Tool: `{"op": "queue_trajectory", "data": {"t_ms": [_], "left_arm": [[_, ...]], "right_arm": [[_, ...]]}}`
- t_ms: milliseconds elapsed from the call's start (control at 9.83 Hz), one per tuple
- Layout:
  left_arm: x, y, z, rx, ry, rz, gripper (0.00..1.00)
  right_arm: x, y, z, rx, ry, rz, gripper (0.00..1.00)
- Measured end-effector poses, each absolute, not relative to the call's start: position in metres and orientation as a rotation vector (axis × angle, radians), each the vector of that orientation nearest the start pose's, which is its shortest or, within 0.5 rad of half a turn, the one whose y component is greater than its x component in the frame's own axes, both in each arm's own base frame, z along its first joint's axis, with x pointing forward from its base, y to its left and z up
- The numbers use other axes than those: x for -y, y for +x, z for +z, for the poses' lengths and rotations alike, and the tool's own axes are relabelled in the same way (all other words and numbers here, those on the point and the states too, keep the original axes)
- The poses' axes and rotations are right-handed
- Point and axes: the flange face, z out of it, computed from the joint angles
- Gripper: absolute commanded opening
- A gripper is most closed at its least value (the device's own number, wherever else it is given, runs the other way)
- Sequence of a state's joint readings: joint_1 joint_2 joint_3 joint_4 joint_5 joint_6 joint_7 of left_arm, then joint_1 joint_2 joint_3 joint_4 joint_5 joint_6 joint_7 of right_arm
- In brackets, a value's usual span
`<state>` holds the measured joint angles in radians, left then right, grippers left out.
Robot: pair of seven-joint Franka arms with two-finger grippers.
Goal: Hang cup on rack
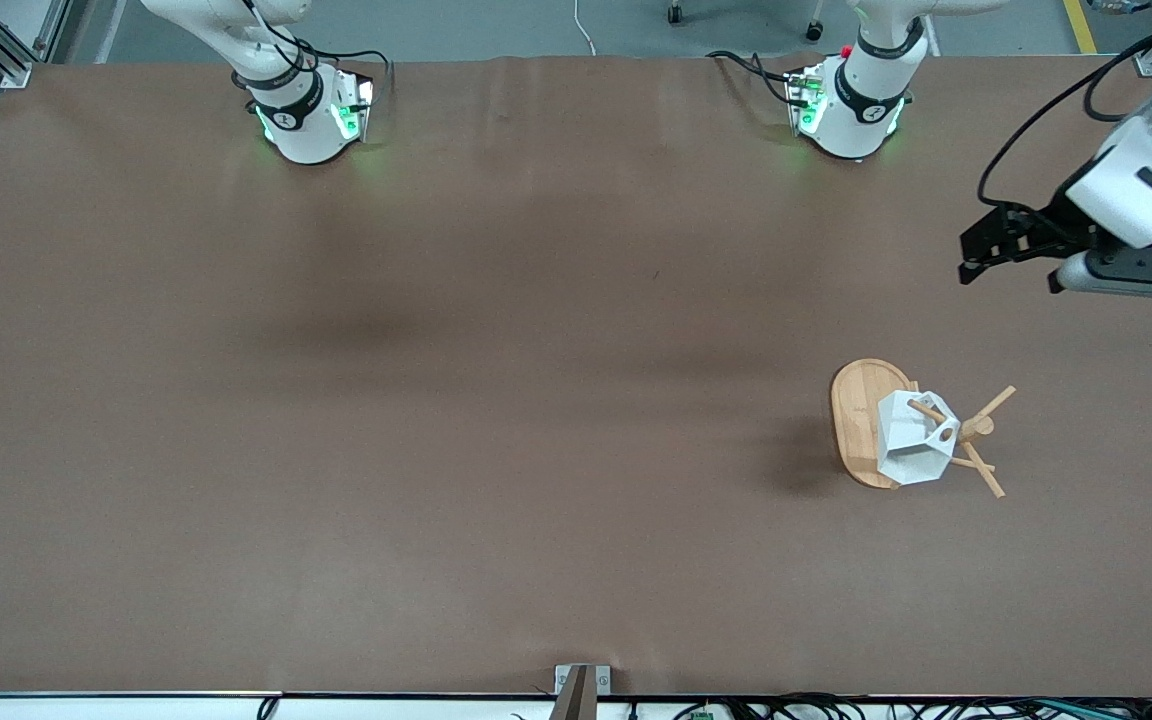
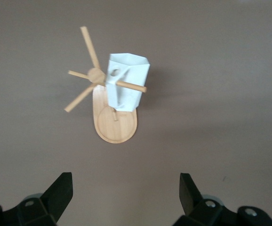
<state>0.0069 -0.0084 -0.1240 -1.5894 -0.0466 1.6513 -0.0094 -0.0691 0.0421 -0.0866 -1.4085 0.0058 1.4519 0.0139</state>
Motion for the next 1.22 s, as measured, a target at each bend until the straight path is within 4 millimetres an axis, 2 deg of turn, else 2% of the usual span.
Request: {"op": "queue_trajectory", "data": {"t_ms": [203, 508, 814, 1220], "left_arm": [[0.067, 0.552, 0.639, -0.163, -3.184, -0.098, 1.00], [0.077, 0.534, 0.647, -0.025, -3.181, -0.028, 1.00], [0.076, 0.521, 0.652, -0.062, -3.115, -0.048, 1.00], [0.074, 0.520, 0.654, -0.103, -3.100, -0.056, 1.00]], "right_arm": [[0.084, 0.549, 0.666, -0.265, -3.128, -0.001, 1.00], [0.084, 0.549, 0.665, -0.265, -3.128, 0.001, 1.00], [0.084, 0.549, 0.665, -0.265, -3.128, 0.002, 1.00], [0.085, 0.549, 0.665, -0.268, -3.128, 0.003, 1.00]]}}
